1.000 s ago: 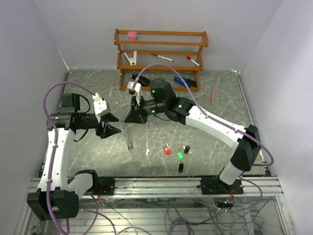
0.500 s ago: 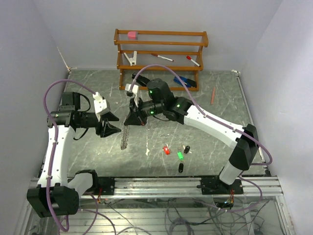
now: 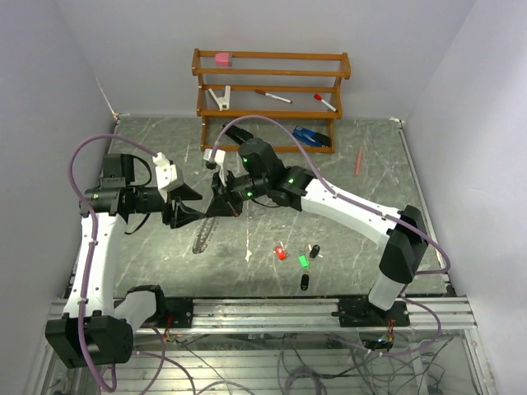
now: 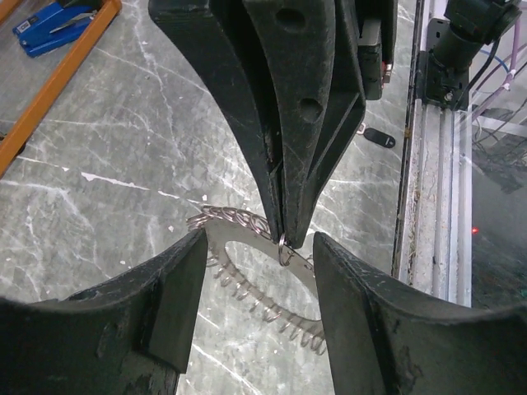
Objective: Put the keys on the keyring
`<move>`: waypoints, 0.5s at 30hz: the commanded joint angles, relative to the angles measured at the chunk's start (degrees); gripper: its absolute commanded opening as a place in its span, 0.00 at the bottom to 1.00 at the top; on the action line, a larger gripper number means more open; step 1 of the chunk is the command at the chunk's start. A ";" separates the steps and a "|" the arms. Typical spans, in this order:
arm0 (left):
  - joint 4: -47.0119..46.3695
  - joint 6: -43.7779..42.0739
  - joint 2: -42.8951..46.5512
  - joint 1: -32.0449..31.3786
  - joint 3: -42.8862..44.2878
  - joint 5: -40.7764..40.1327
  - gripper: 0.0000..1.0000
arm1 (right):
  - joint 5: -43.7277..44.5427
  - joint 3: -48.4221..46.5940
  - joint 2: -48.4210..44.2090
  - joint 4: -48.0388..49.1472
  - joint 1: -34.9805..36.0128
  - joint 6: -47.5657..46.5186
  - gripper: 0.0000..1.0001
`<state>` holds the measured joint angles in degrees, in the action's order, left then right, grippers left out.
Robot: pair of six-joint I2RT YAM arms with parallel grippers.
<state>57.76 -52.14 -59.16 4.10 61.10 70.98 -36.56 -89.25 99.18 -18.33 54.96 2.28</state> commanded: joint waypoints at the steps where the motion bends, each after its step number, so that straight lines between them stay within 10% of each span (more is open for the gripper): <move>1: 4.37 -6.41 -0.99 0.52 0.49 2.90 0.65 | 0.21 -2.50 0.01 1.34 0.62 -0.31 0.00; 15: 17.83 -21.21 -5.45 0.54 3.78 0.74 0.56 | -1.00 -4.15 0.27 -1.72 0.75 -1.93 0.00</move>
<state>71.44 -67.68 -64.12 4.10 62.59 70.96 -36.10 -90.78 99.42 -19.68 55.35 1.19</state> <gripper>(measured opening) 0.567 0.010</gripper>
